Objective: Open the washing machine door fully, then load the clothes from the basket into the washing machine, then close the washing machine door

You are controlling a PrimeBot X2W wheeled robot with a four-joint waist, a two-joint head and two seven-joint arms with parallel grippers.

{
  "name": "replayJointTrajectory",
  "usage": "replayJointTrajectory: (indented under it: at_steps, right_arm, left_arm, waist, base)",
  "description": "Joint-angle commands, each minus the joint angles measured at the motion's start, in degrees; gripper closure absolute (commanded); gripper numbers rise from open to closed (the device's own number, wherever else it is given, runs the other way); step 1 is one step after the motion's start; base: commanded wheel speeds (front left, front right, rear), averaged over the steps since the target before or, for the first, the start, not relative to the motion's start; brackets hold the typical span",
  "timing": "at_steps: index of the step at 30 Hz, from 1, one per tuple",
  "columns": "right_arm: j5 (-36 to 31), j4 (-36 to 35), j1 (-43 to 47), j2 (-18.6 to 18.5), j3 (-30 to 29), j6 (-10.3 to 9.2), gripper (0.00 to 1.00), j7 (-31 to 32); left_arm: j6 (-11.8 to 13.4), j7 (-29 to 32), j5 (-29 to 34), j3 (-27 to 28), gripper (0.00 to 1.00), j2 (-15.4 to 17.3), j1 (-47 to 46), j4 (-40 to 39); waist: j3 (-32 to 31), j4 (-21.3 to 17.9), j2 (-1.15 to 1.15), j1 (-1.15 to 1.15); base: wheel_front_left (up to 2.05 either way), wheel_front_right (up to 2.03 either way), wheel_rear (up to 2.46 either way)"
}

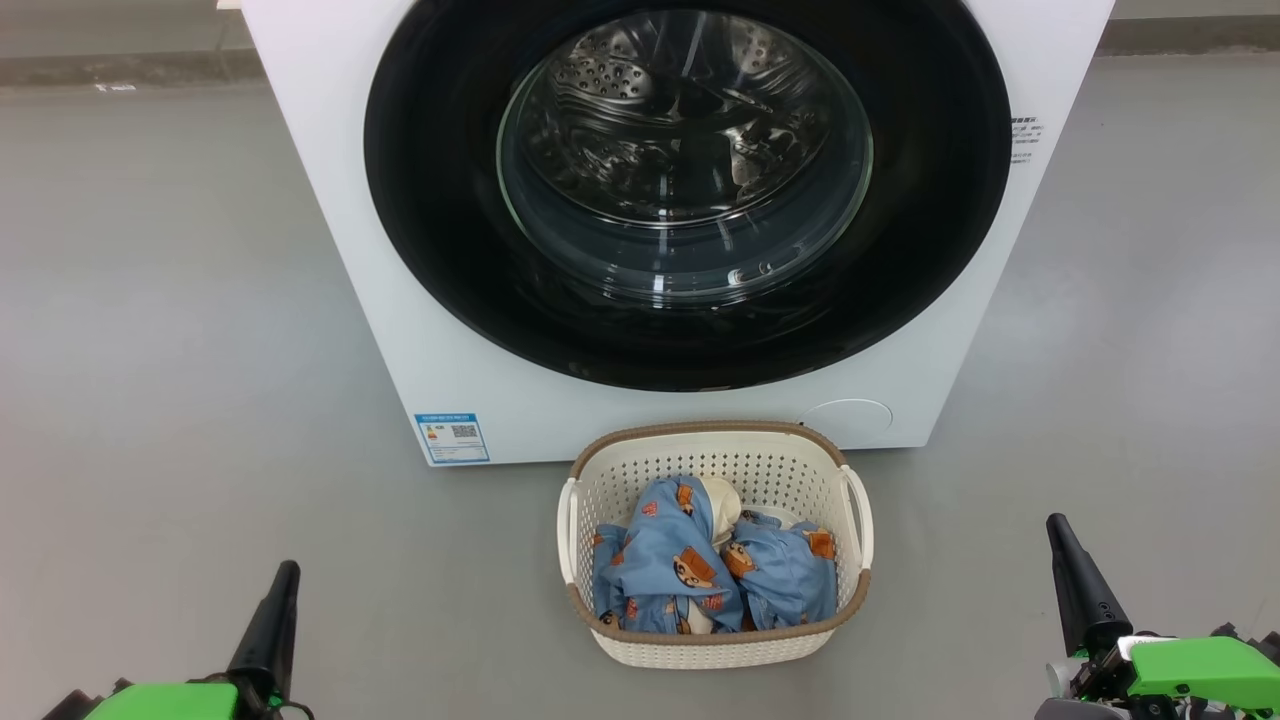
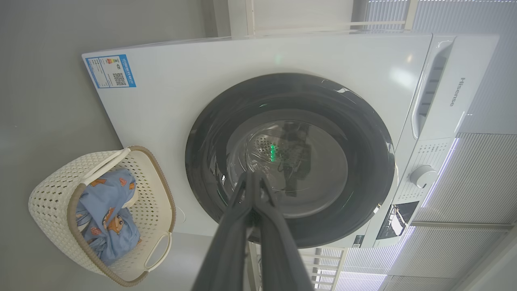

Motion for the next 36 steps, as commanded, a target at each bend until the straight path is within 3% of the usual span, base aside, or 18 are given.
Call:
replayJointTrajectory:
  at_steps: [1, 2, 3, 5, 6, 7, 13, 18, 36]
  right_arm:
    - [-0.71, -1.42, -2.55, -0.24, 1.27, 0.10, 1.00, 0.47]
    - [-0.71, -1.42, -2.55, -0.23, 1.27, 0.10, 1.00, 0.47]
    - [0.00, 0.00, 0.00, 0.00, 0.00, 0.00, 0.00, 0.00]
    - [0.02, 0.94, 0.43, 0.13, 0.02, 0.00, 0.00, -0.11]
    - [0.02, 1.68, 0.82, 0.30, 0.03, 0.00, 1.00, -0.11]
    - [0.01, 2.12, 1.17, 0.44, 0.06, 0.00, 0.00, -0.15]
    - [-0.54, 1.98, 0.97, 0.35, 0.74, 0.01, 0.00, -1.13]
    - [-1.85, 2.16, 0.69, 0.17, 1.28, 0.01, 0.00, -2.01]
    - [-12.27, 2.29, -0.57, -1.24, 4.02, 0.02, 0.00, -5.04]
  left_arm:
    - [-0.18, 0.36, 0.89, 2.01, 1.00, 0.75, -2.51, -1.12]
    - [-0.18, 0.36, 0.89, 2.01, 1.00, 0.75, -2.51, -1.12]
    - [0.00, 0.00, 0.01, 0.00, 0.00, 0.00, 0.00, -0.01]
    - [0.01, -0.05, -0.02, -0.15, 0.00, -0.23, 0.38, 0.85]
    - [0.01, -0.05, -0.02, -0.24, 1.00, -0.49, 0.83, 1.47]
    - [0.01, -0.10, 0.01, -0.30, 0.00, -0.74, 1.22, 1.87]
    - [0.00, -1.10, 0.87, -0.55, 0.00, -0.58, 1.19, 1.17]
    - [-0.01, -1.97, 2.33, -0.78, 0.00, -0.21, 1.18, 0.76]
    - [-0.03, -5.01, 13.28, -1.52, 0.00, 0.78, 1.14, -1.29]
  waist:
    - [0.00, 0.00, 0.00, 0.00]
    - [0.00, 0.00, 0.00, 0.00]
    - [0.00, 0.00, 0.00, 0.00]
    - [0.00, 0.00, 0.00, 0.00]
    - [0.00, 0.00, 0.00, 0.00]
    - [0.01, 0.00, 0.00, 0.00]
    - [-0.07, 0.09, 0.00, 0.13]
    - [0.09, 0.15, 0.00, 0.01]
    - [0.16, 0.34, 0.00, 0.00]
  base:
    - [0.00, 0.00, 0.00]
    - [0.00, 0.00, 0.00]
    - [0.00, 0.00, 0.00]
    - [0.00, 0.00, 0.00]
    - [0.00, 0.00, 0.00]
    - [0.00, 0.00, 0.00]
    - [0.00, 0.00, 0.00]
    - [0.00, 0.00, 0.00]
    - [0.00, 0.00, 0.00]
